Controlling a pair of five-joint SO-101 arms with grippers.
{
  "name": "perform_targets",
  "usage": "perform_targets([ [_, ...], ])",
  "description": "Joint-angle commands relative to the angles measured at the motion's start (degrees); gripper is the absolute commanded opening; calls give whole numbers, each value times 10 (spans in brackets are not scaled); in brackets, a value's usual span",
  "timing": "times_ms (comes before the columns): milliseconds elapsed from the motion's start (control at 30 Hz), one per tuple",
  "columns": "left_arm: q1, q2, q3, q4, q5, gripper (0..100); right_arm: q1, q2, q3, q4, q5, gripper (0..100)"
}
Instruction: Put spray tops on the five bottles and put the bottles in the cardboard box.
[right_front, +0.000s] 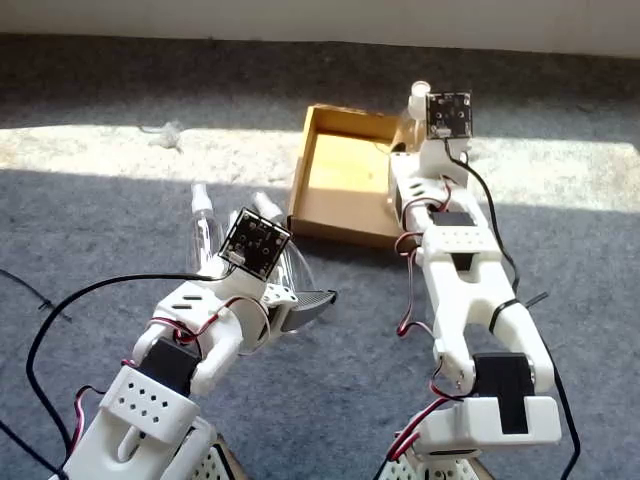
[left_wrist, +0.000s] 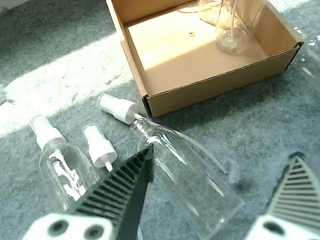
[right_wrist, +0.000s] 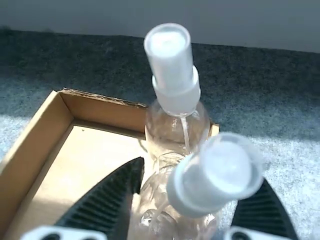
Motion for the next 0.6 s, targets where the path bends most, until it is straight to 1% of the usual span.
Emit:
perform_targets([
  [0, -1, -1, -4, -12, -1, 361, 8, -13, -31, -7, 4, 244],
  [200, -1, -1, -4, -12, -1, 361, 8, -13, -32, -6, 4, 244],
  [367, -1, -1, -4, -12, -1, 361, 8, -15, -44, 53, 4, 244],
  [567, -1, -1, -4, -12, -1, 361, 7, -53, -65, 55, 4, 244],
])
